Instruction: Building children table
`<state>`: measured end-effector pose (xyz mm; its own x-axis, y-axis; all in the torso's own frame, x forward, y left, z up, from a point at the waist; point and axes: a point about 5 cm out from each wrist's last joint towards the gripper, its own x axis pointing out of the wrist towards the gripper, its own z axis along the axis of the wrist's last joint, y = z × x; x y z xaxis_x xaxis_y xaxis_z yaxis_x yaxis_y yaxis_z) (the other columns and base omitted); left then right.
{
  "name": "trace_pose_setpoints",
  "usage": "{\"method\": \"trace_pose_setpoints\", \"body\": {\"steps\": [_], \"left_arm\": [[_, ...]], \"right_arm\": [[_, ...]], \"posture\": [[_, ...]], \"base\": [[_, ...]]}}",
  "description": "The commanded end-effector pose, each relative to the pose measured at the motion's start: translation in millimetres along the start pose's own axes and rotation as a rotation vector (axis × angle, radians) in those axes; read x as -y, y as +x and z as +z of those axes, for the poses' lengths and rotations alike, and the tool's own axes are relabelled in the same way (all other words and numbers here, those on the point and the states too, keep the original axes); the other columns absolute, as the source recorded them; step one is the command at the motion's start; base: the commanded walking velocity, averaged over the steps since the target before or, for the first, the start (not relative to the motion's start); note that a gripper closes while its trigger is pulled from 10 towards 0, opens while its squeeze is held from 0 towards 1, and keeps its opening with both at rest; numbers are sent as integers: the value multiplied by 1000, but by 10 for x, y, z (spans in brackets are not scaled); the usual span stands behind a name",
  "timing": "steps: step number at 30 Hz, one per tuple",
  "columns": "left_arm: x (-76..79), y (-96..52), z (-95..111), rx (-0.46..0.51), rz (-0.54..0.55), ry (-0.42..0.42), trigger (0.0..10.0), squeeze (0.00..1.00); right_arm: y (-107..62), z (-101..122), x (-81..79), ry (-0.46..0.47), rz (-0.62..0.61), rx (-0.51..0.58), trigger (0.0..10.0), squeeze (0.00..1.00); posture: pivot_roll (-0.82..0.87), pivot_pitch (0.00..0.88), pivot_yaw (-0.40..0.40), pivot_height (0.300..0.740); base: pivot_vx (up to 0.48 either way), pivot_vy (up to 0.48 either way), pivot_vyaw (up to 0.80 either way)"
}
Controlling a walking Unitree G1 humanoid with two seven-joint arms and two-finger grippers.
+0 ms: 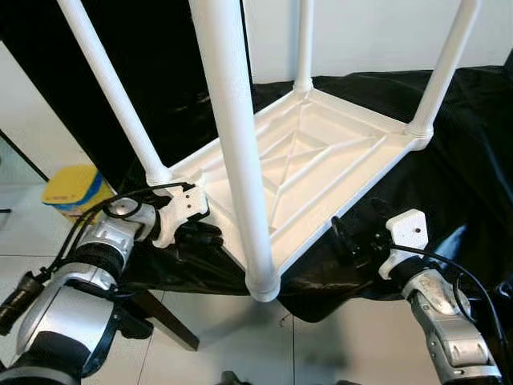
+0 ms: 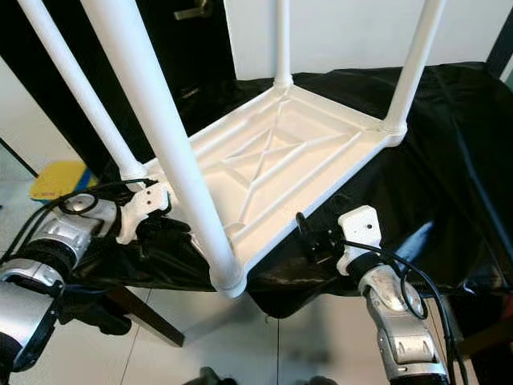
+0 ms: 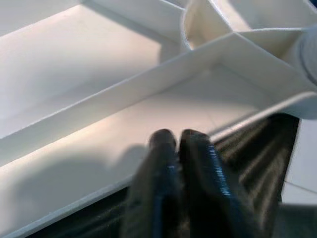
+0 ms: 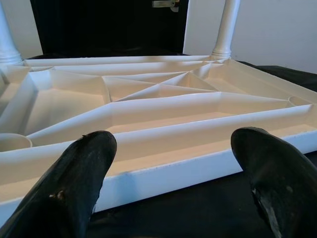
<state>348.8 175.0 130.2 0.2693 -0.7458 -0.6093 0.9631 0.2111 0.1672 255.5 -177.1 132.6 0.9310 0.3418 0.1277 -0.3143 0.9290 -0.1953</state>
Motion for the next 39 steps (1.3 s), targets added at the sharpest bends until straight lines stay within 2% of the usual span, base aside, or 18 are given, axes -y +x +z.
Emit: {"method": "trace_pose_setpoints", "body": {"steps": [1,5,6,9,10,11,12,18,25,27,29,31,32,36,39], "left_arm": [[85,68,-145,-29,-6,-55,0,0],[43,8,-91,5,-4,-41,0,0],[4,-47,-35,43,1,-35,10000,0],[-97,-183,77,109,35,-24,10000,0],[-128,-222,98,118,52,-24,10000,192],[-154,-255,114,126,70,-24,10000,847],[-174,-281,125,131,83,-26,10000,1000],[-180,-368,113,129,75,-4,10000,1000],[-133,-425,20,73,32,22,10000,1000],[-136,-438,5,58,39,26,10000,1000],[-142,-456,-41,3,60,53,10000,1000],[-142,-456,-41,3,60,53,10000,1000],[-133,-443,-94,-51,69,70,10000,0],[-84,-352,-192,-143,65,112,10000,0],[-51,-255,-216,-161,58,119,10000,0]], "right_arm": [[-16,-14,-49,9,5,-8,10000,0],[-22,-14,-54,13,4,-7,10000,0],[-26,-14,-56,15,5,-6,10000,0],[-32,-9,-60,25,4,-1,10000,0],[-32,-4,-63,34,1,3,10000,0],[-32,-1,-67,44,-2,6,10000,0],[-32,1,-75,49,-3,7,10000,0],[-32,-6,-128,54,10,5,10000,0],[-33,-6,-118,54,12,3,10000,0],[-32,-7,-113,53,11,3,10000,0],[-29,-7,-106,52,10,2,10000,0],[-29,-7,-106,52,10,2,10000,0],[-23,-7,-105,52,11,2,10000,0],[-4,-1,-101,52,10,4,10000,0],[10,6,-96,52,5,7,10000,0]], "posture": [[-161,42,114,740],[-159,42,114,740],[-158,43,113,740],[-155,45,112,740],[-152,47,110,740],[-152,47,110,740],[-150,48,108,740],[-148,52,105,740],[-145,56,101,740],[-144,57,99,740],[-143,58,96,740],[-143,58,96,740],[-141,62,93,740],[-142,63,91,740],[-145,64,91,740]], "base": [[0,0,0],[0,0,0],[0,0,0],[0,0,0],[0,0,0],[0,0,0],[0,0,0],[0,0,0],[0,0,0],[0,0,0],[0,0,0],[0,0,0],[0,0,0],[0,0,0],[0,0,0]]}}
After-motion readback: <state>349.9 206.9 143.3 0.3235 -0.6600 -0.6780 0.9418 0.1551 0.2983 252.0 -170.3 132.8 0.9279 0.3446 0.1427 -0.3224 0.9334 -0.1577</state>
